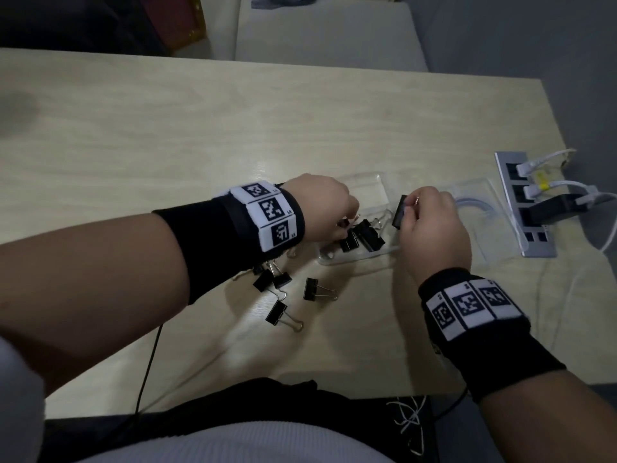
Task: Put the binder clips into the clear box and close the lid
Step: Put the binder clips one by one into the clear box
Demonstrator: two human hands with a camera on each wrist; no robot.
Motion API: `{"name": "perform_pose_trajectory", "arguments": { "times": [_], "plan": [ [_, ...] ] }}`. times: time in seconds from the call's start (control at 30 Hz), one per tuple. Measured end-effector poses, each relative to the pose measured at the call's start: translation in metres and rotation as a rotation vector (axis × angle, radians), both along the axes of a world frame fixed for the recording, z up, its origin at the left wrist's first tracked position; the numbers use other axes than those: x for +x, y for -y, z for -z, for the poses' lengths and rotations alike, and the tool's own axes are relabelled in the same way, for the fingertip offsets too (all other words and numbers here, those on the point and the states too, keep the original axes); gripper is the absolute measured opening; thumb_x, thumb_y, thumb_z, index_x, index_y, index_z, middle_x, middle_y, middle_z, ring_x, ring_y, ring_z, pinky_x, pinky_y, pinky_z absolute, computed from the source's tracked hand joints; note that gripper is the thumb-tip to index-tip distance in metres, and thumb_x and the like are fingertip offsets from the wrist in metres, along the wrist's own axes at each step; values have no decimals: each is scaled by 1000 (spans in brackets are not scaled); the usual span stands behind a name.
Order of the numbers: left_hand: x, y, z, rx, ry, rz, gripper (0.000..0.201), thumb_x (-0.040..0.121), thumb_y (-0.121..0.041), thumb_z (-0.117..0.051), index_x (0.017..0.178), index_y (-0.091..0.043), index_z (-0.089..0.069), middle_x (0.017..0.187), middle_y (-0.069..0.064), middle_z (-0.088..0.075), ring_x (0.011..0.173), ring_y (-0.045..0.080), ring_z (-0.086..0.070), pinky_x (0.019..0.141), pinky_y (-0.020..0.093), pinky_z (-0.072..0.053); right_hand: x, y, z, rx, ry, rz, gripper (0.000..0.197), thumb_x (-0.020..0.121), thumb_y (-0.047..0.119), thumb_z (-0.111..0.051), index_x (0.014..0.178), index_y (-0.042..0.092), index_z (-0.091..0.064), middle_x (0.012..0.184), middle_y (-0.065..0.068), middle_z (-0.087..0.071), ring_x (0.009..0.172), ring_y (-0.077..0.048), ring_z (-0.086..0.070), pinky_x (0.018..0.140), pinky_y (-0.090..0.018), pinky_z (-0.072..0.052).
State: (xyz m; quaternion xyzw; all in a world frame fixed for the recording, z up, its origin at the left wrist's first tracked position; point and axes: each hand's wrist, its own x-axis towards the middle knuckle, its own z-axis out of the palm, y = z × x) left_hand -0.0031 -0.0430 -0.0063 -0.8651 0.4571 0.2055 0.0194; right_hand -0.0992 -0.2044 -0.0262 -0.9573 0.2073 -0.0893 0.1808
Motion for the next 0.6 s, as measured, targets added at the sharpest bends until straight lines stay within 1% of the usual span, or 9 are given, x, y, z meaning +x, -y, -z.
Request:
{"name": "perform_pose_trajectory", "arguments": {
  "times": [0.07, 0.13, 0.23, 0.3, 0.37, 0.43, 0.5, 0.57, 0.6],
  "plan": [
    [-8, 5, 1, -4, 43, 103, 35, 90, -42, -53, 119, -25, -61, 111, -1, -62, 100, 24, -60, 73, 34, -48, -1, 1, 3, -125, -18, -102, 13, 89, 10, -54, 100, 10, -61, 103, -17, -53, 68, -36, -53, 52, -35, -42],
    [-13, 9, 2, 35, 39, 146, 35, 88, -38, -55, 119, -23, -62, 110, 1, -61, 98, 26, -61, 75, 37, -51, -3, 0, 7, -197, -84, -222, 16, 82, 6, -59, 97, 7, -65, 97, -18, -54, 70, -36, -53, 51, -33, -38],
    [-14, 11, 3, 38, -44, 53, 35, 84, -29, -63, 117, -20, -59, 106, 4, -61, 95, 28, -61, 69, 36, -49, -6, -6, 16, -284, -175, -339, 16, 77, 4, -63, 92, 6, -66, 89, -15, -56, 77, -35, -55, 54, -31, -31],
    [-13, 10, 4, -15, -101, -14, 39, 83, -32, -67, 118, -21, -54, 105, 3, -64, 94, 27, -61, 69, 35, -46, -9, -10, 18, -262, -175, -380, 19, 75, 5, -64, 94, 7, -69, 83, -14, -57, 74, -36, -56, 54, -31, -32],
    [-11, 4, 4, -64, -181, -64, 42, 84, -37, -66, 120, -22, -52, 105, -1, -67, 93, 23, -61, 71, 31, -44, -11, -10, 21, -233, -166, -410, 28, 79, 10, -64, 107, 9, -69, 85, -14, -61, 76, -37, -58, 57, -35, -38],
    [-6, -2, 3, -89, -291, -98, 37, 85, -36, -66, 117, -22, -54, 104, -8, -69, 91, 15, -61, 75, 28, -45, -12, -10, 20, -206, -221, -422, 37, 86, 13, -60, 123, 8, -61, 95, -16, -63, 83, -39, -59, 65, -40, -45],
    [-2, -7, 1, -84, -362, -90, 32, 84, -30, -68, 113, -20, -58, 102, -9, -71, 90, 13, -64, 79, 27, -48, -12, -10, 19, -181, -290, -408, 42, 91, 14, -53, 133, 9, -53, 106, -15, -63, 92, -38, -59, 74, -42, -44],
    [0, -7, -1, -61, -366, -60, 30, 84, -27, -69, 110, -18, -58, 100, -8, -72, 84, 12, -62, 76, 25, -46, -11, -9, 17, -196, -324, -406, 44, 95, 16, -46, 139, 14, -47, 113, -10, -63, 101, -33, -57, 82, -43, -40],
    [0, -6, -2, -48, -345, -41, 30, 84, -27, -69, 110, -18, -58, 98, -8, -72, 82, 13, -60, 75, 26, -45, -11, -10, 15, -221, -325, -410, 43, 96, 17, -45, 139, 17, -47, 114, -7, -64, 104, -31, -56, 84, -43, -39]
  ]
}}
